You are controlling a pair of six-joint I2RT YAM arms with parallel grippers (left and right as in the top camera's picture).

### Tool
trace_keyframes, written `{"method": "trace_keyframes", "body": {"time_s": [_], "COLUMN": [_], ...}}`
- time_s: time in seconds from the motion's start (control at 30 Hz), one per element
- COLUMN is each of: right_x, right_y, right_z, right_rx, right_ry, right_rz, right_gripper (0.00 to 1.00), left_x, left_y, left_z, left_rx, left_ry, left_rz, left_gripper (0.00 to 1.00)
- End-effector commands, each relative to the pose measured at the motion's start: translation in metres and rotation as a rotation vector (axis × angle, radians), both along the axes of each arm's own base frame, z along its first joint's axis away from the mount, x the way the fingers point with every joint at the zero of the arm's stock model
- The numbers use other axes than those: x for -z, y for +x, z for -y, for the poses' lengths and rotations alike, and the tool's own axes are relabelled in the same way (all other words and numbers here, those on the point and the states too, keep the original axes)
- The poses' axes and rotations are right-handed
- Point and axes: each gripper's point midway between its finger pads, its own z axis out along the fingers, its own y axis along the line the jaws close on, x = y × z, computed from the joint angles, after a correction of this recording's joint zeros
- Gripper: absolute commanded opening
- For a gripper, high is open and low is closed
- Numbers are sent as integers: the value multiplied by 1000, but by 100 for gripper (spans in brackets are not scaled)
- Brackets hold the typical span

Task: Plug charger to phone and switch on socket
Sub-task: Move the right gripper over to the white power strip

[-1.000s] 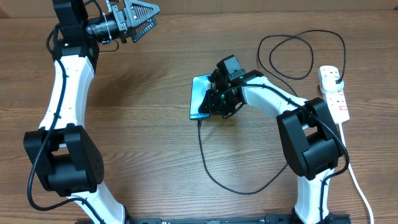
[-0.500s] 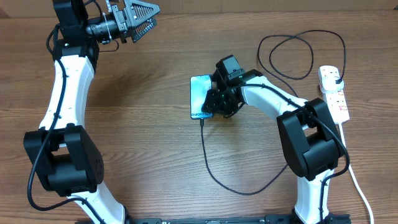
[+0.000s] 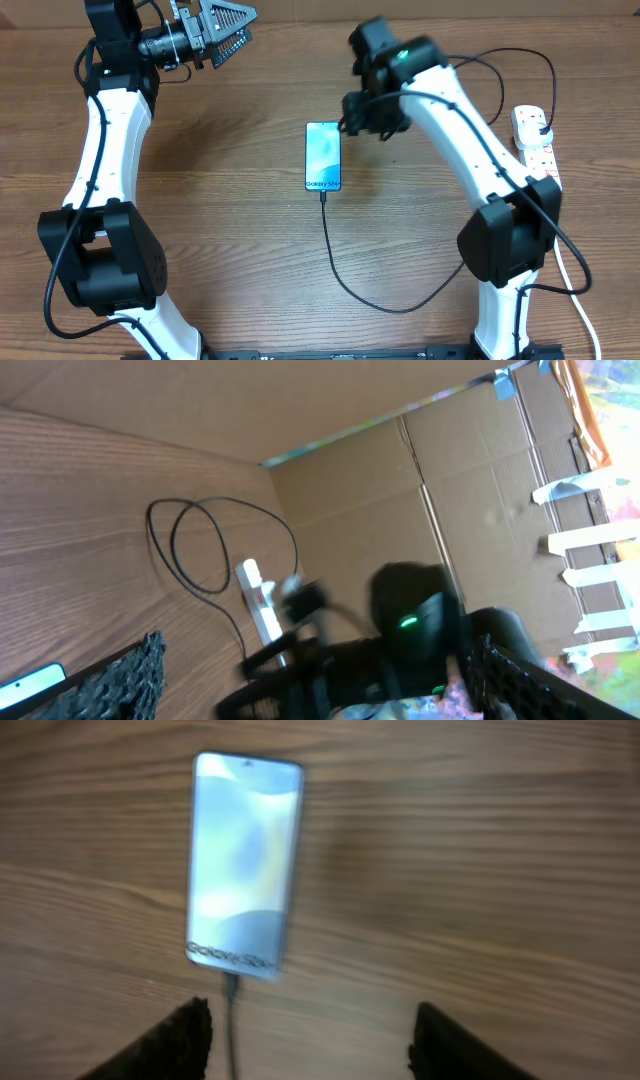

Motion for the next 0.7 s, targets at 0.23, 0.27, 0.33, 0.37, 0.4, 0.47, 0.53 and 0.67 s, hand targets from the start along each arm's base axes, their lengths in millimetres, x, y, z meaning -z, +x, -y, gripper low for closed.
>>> {"method": "trace_keyframes", "body": {"time_s": [0.23, 0.27, 0.33, 0.37, 0.4, 0.47, 0.53, 0.67], "right_x": [-14, -14, -14, -13, -13, -13, -13, -10], "right_y": [6, 5, 0, -3, -5, -11, -15, -27], "right_z": [165, 176, 201, 217, 229, 253, 267, 310], "right_rx": [376, 403, 461, 498, 529, 608, 645, 775], "right_ry": [-212, -213, -216, -217, -217, -228, -231, -222], "right_rz": [-68, -79, -103, -118, -126, -140, -150, -168], "right_gripper": [99, 100, 100, 100, 100, 100, 100, 100], "left_x": [-19, -19, -19, -19, -19, -19, -19, -19], "left_y": [-8, -8, -8, -8, -8, -8, -8, -8], "left_z": [2, 2, 2, 2, 2, 2, 2, 2], "left_rx": [6, 6, 6, 6, 6, 6, 6, 6], "left_ry": [14, 14, 14, 14, 14, 14, 14, 14], "left_rz": [68, 68, 68, 68, 68, 68, 68, 68], "left_gripper": [99, 99, 100, 100, 100, 100, 100, 100]}}
